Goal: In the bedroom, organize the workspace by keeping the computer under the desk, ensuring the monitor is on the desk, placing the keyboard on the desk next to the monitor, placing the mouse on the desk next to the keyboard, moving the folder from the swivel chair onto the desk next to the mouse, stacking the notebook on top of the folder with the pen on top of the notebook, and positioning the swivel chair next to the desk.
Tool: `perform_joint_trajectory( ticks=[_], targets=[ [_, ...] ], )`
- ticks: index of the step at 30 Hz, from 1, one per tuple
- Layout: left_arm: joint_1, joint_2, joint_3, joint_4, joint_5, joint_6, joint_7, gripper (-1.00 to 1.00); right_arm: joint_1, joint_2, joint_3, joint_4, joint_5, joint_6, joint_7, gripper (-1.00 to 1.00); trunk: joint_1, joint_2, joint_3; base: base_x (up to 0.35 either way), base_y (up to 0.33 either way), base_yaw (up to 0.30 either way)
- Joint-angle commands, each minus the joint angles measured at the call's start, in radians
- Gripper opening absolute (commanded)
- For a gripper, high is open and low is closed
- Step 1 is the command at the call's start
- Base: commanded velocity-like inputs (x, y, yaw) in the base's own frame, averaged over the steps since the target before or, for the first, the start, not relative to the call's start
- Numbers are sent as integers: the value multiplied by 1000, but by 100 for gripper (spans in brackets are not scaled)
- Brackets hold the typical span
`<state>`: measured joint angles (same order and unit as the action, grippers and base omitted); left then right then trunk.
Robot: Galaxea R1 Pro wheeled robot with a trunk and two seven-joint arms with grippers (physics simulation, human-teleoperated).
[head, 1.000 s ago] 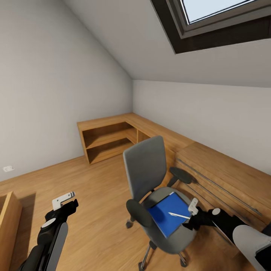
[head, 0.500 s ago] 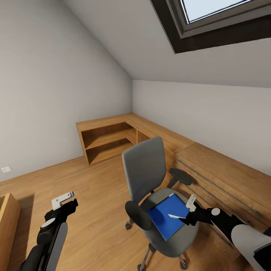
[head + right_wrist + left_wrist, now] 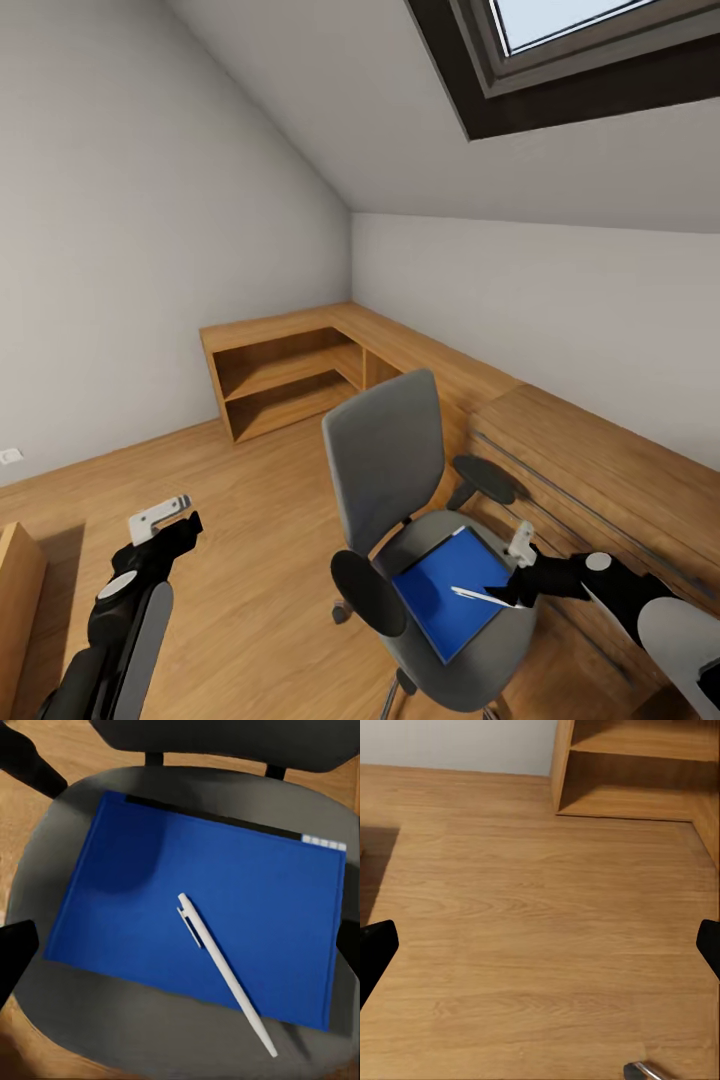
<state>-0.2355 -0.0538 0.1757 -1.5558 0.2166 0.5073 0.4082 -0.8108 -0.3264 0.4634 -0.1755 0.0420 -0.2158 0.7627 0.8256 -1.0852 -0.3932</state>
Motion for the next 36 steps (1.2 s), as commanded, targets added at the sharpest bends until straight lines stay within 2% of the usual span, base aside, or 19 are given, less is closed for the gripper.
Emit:
perform_joint_trajectory(
  ticks=[1, 3, 4, 6, 18, 34, 35, 36],
  targets=[
    [-1, -1, 1, -12, 11, 4, 7, 100, -1, -10, 0, 0, -23, -7, 30, 100, 0, -1, -1, 6, 0, 0],
    [-1, -1, 1, -19, 12, 4, 7, 100, -1, -16, 1, -1, -52, -7, 54, 100, 0, -1, -1, 5, 0, 0],
    [-1, -1, 2, -27, 12, 6, 7, 100, -1, -24, 1, -1, -102, -8, 86, 100, 4, -8, -4, 1, 0, 0],
    [-1, -1, 3, -30, 12, 6, 7, 100, -1, -25, 1, -1, -115, -8, 94, 100, 12, -22, -11, 1, 0, 0],
    [-1, -2, 4, -37, 13, 7, 8, 100, -1, -28, 0, -46, -132, -4, 84, 100, 58, -106, -48, 0, 0, 0],
    [-1, -15, 4, -41, 15, 9, 9, 100, -1, -27, 0, -50, -134, -2, 78, 100, 119, -218, -98, 0, 0, 0],
    [-1, -17, 4, -41, 15, 9, 9, 100, -1, -28, 2, -50, -166, -3, 81, 100, 123, -225, -101, 0, 0, 0],
    [0, -17, 4, -41, 15, 9, 9, 100, -1, -28, 3, -50, -167, -3, 81, 100, 127, -232, -105, 0, 0, 0]
  ],
)
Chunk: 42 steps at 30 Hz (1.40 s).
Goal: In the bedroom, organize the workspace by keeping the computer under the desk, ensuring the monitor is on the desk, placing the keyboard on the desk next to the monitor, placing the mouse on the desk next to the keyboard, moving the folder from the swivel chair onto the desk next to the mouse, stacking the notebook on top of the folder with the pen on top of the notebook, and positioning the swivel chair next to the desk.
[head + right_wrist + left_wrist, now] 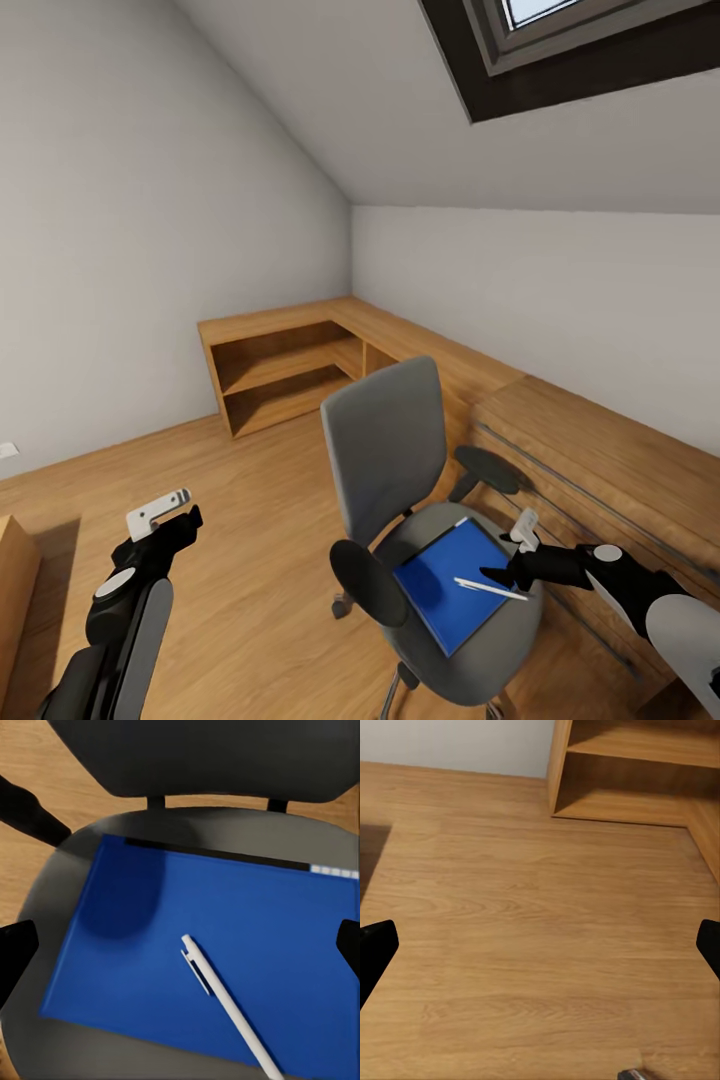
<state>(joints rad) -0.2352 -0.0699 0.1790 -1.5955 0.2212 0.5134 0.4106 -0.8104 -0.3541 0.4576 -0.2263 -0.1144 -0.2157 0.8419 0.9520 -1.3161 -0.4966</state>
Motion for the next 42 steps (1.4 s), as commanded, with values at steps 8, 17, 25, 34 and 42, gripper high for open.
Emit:
perform_joint_trajectory(
  ticks=[8, 17, 25, 34, 42],
  targets=[
    [0, -5, 0, -1, 10, 4, 7, 100, -1, -2, 8, 1, -13, -4, 2, 100, 31, -57, -26, 0, 0, 0],
    [0, -7, 1, -1, 10, 4, 7, 100, -1, -2, 9, 1, -13, -6, -2, 100, 65, -120, -54, 0, 0, 0],
    [0, -7, 1, -1, 10, 3, 7, 100, -1, -2, 9, 1, -13, -8, -3, 100, 96, -176, -80, 0, 0, 0],
    [0, -7, 0, -1, 10, 4, 7, 100, -1, -5, 9, 4, -12, -9, -3, 100, 130, -239, -108, 0, 0, 0],
    [0, -7, 0, -1, 10, 3, 7, 100, -1, -11, 9, 4, -13, -10, -3, 100, 161, -295, -133, 0, 0, 0]
  ],
)
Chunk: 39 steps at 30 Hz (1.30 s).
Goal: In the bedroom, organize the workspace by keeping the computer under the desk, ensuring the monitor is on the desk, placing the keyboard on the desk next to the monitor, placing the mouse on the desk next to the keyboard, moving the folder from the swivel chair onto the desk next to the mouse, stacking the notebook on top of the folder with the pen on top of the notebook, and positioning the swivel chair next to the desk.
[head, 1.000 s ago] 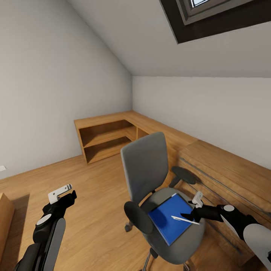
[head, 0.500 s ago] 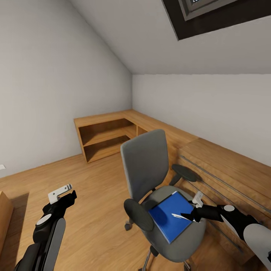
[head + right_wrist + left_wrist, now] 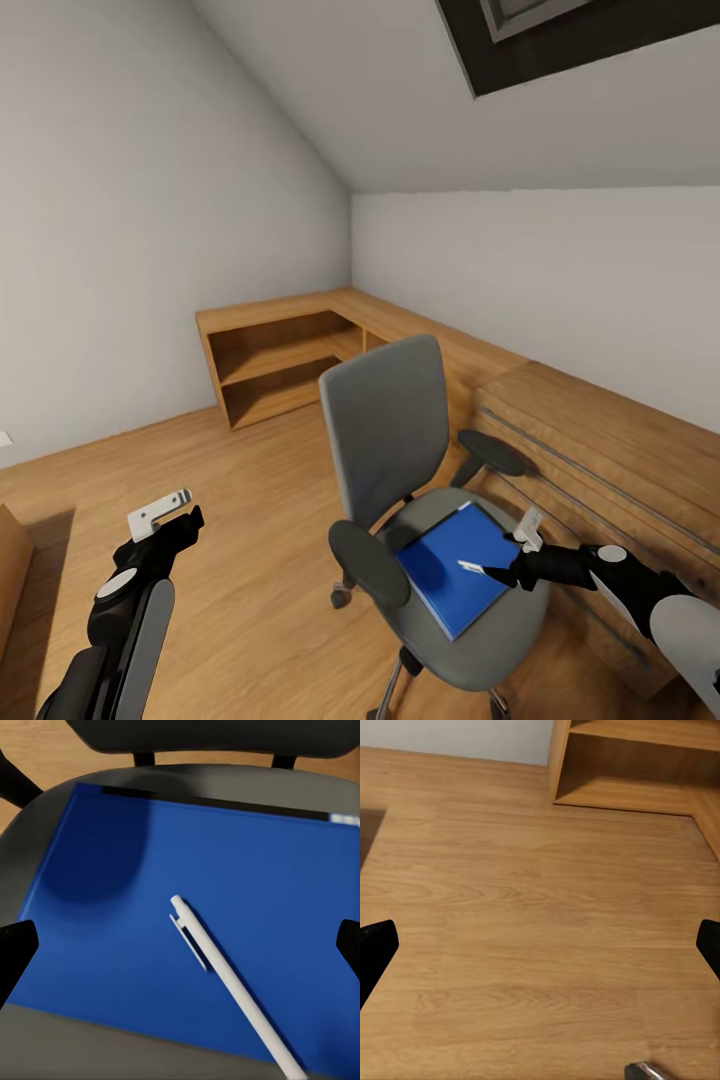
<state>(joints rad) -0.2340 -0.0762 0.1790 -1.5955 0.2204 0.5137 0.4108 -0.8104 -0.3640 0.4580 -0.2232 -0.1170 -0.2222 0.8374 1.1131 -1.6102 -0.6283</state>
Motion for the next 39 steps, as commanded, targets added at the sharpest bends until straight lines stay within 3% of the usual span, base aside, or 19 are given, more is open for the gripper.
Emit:
perform_joint_trajectory(
  ticks=[1, 33, 39],
  targets=[
    [-1, -1, 0, -1, 10, 3, 6, 100, -1, -1, 8, 1, -10, -3, 2, 100, 4, -8, -4, 0, 0, 0],
    [-1, -1, 0, 8, 8, 2, 6, 100, -1, -1, 10, 1, -9, -6, 2, 100, 127, -232, -105, 0, 0, 0],
    [-1, -1, 0, 8, 8, 3, 6, 100, -1, -1, 10, 1, -9, -6, 2, 100, 127, -232, -105, 0, 0, 0]
  ],
)
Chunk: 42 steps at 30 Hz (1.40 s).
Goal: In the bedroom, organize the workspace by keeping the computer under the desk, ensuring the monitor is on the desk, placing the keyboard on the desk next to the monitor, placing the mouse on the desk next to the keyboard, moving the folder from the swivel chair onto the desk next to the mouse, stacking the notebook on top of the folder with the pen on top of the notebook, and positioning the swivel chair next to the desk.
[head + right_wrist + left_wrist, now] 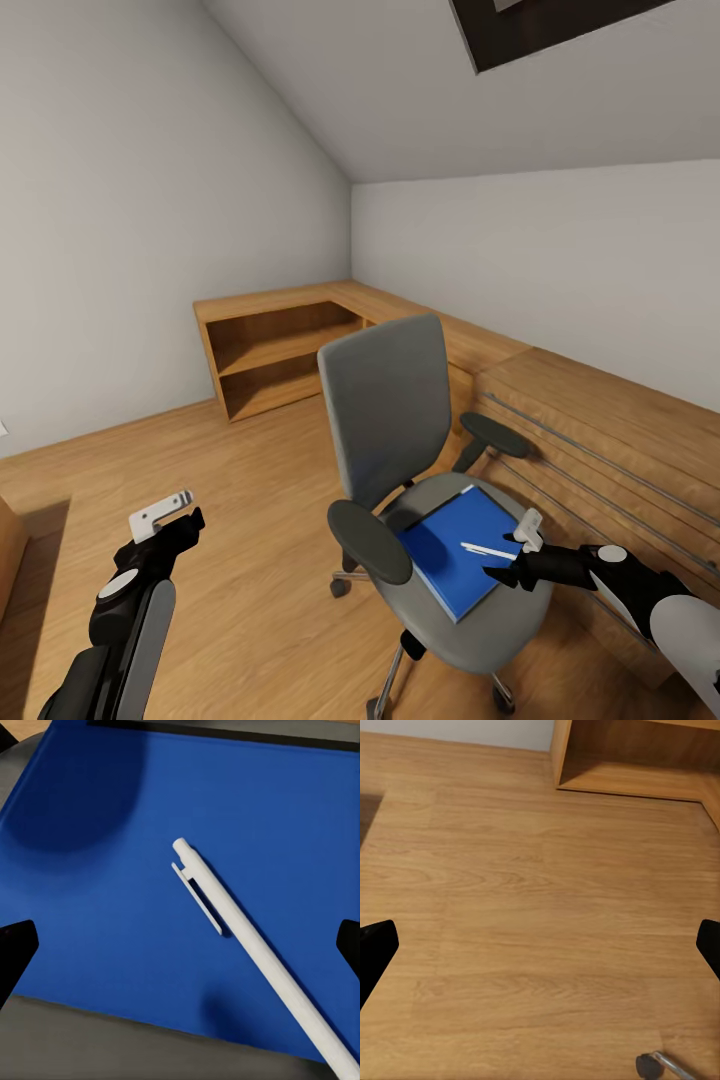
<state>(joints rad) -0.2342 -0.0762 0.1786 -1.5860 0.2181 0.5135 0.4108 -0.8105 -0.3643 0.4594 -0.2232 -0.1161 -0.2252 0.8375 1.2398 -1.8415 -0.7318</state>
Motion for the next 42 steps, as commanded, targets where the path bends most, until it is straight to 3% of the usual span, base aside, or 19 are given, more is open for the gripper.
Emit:
perform_joint_trajectory(
  ticks=[1, 42],
  targets=[
    [-1, -1, 0, -1, 11, 3, 6, 100, -1, -1, 8, 1, -10, -3, 2, 100, 0, -1, -1, 0, 0, 0],
    [12, 3, 1, 11, 8, -2, 5, 100, -1, 4, 12, -3, -8, -5, 2, 100, 0, -1, -1, 35, -31, 0]
  ],
)
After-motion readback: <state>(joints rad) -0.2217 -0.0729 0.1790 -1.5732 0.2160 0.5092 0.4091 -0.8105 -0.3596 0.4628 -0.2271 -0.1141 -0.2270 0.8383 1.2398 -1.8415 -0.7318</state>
